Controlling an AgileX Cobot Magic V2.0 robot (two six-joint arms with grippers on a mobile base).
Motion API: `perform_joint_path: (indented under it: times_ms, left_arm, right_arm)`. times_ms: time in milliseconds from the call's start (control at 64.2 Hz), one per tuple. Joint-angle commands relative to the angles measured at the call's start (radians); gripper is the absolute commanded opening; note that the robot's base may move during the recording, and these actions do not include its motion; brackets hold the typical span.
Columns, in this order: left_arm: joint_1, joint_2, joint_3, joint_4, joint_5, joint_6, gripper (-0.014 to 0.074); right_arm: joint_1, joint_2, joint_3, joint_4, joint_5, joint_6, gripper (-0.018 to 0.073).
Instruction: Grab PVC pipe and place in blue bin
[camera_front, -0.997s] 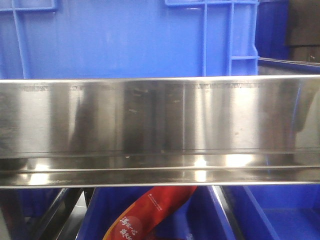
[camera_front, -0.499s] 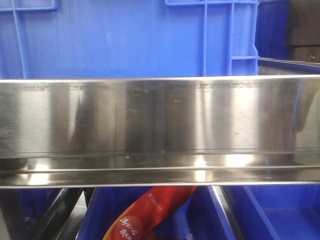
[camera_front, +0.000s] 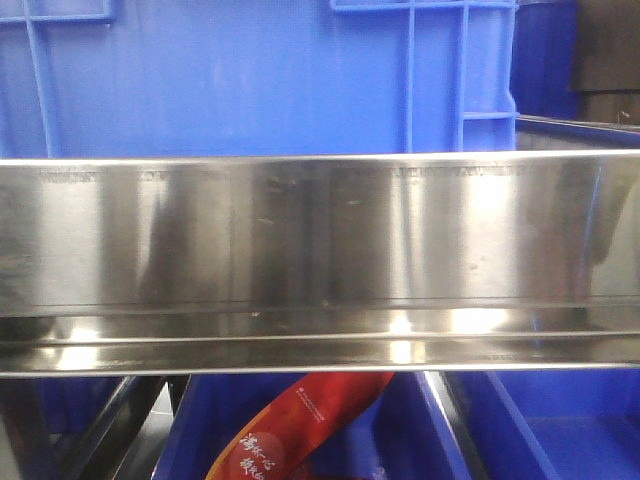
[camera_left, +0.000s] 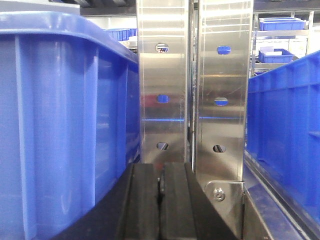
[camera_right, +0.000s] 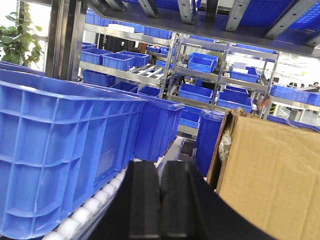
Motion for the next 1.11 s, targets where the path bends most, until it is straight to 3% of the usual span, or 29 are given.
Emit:
perform_joint_path:
  times_ms: [0, 78, 187, 390, 623, 857, 1091]
  left_arm:
    - [0.005, -0.004, -0.001, -0.007, -0.012, -0.006, -0.0111]
    - [0.005, -0.004, -0.001, -0.007, -0.012, -0.006, -0.0111]
    - [0.005, -0.004, -0.001, -0.007, -0.012, -0.006, -0.0111]
    - [0.005, -0.004, -0.001, -0.007, -0.012, -0.006, -0.0111]
    - [0.005, -0.004, -0.001, -0.007, -0.012, -0.006, -0.0111]
    - [0.005, -0.004, -0.001, -0.007, -0.012, -0.006, -0.0111]
    - [0.005, -0.004, -0.001, -0.007, -0.012, -0.006, -0.0111]
  right_arm:
    - [-0.003, -0.004, 0.003, -0.004, -0.012, 0.006, -0.0162]
    - [-0.003, -0.004, 0.018, -0.027, -0.049, 0.065, -0.0162]
    - [-0.003, -0.004, 0.050, -0.131, -0.117, 0.207, -0.0162]
    - [-0.003, -0.012, 0.107, -0.343, -0.123, 0.492, -0.0163]
    - [-0.026, -0.082, 0.129, -0.343, -0.047, 0.507, -0.0163]
    - [-0.094, -0.088, 0.200, -0.343, -0.122, 0.507, -0.0163]
    - [-0.151, -0.088, 0.202, -0.343, -0.075, 0.507, -0.0163]
